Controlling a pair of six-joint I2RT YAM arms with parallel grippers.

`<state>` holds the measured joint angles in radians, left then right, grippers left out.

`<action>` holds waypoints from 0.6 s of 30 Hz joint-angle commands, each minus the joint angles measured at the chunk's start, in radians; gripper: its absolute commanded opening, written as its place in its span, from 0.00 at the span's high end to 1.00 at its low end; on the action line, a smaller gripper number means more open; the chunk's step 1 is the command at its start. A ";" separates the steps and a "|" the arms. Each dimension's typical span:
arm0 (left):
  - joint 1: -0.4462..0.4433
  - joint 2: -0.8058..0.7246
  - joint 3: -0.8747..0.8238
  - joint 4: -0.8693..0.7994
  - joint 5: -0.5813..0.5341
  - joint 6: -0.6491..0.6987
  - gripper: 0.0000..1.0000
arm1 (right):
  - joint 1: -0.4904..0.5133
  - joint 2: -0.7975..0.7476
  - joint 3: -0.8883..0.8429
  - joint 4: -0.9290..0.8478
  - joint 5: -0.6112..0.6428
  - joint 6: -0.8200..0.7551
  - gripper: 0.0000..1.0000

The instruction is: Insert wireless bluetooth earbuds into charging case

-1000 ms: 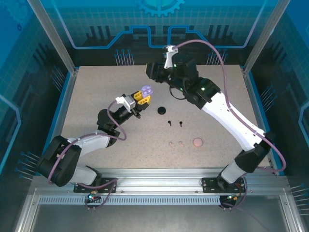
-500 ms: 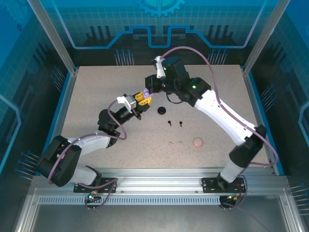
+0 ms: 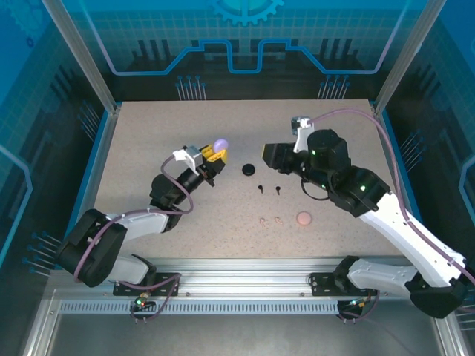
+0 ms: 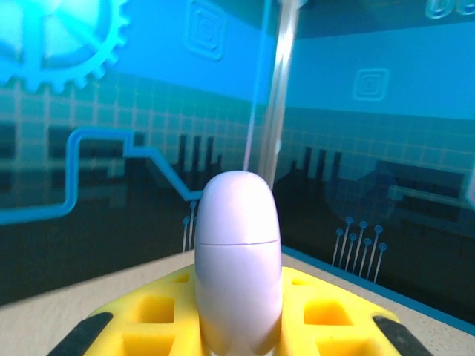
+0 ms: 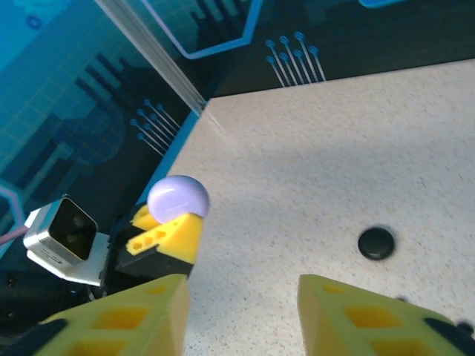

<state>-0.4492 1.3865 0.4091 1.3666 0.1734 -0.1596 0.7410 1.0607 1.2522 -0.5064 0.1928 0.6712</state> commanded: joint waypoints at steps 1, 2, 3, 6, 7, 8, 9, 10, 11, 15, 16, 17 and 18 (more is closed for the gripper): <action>0.012 -0.005 -0.081 0.031 -0.152 -0.143 1.00 | -0.009 -0.020 -0.100 -0.059 0.067 0.035 0.47; 0.023 0.002 -0.102 0.028 -0.164 -0.183 1.00 | -0.009 -0.030 -0.130 -0.064 0.072 0.037 0.44; 0.037 0.011 -0.123 0.019 -0.168 -0.236 1.00 | -0.009 -0.040 -0.162 -0.076 0.081 0.047 0.41; 0.090 0.017 -0.161 -0.071 -0.134 -0.391 1.00 | -0.009 -0.066 -0.240 -0.097 0.102 0.066 0.37; 0.107 0.011 -0.160 -0.128 -0.113 -0.434 1.00 | -0.010 -0.075 -0.263 -0.101 0.107 0.068 0.35; 0.118 0.004 -0.157 -0.181 -0.096 -0.457 1.00 | -0.009 -0.081 -0.283 -0.105 0.111 0.069 0.34; 0.128 -0.007 -0.153 -0.245 -0.082 -0.474 1.00 | -0.009 -0.086 -0.302 -0.114 0.118 0.074 0.34; 0.140 -0.018 -0.147 -0.302 -0.063 -0.488 1.00 | -0.010 -0.090 -0.319 -0.119 0.121 0.072 0.33; 0.150 -0.029 -0.141 -0.348 -0.047 -0.496 1.00 | -0.011 -0.091 -0.332 -0.126 0.127 0.071 0.32; 0.196 -0.047 -0.092 -0.554 0.025 -0.530 1.00 | -0.025 -0.077 -0.366 -0.155 0.154 0.058 0.30; 0.205 -0.043 -0.084 -0.587 0.042 -0.529 0.99 | -0.032 -0.071 -0.366 -0.160 0.158 0.053 0.30; 0.209 -0.036 -0.073 -0.610 0.052 -0.531 0.98 | -0.039 -0.067 -0.367 -0.165 0.160 0.051 0.29; 0.218 -0.026 -0.061 -0.644 0.066 -0.532 0.96 | -0.048 -0.062 -0.366 -0.171 0.160 0.050 0.29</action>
<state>-0.2489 1.3640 0.2985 0.8654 0.1658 -0.6498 0.7166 0.9932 0.8955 -0.6460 0.3161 0.7258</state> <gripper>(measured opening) 0.222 0.709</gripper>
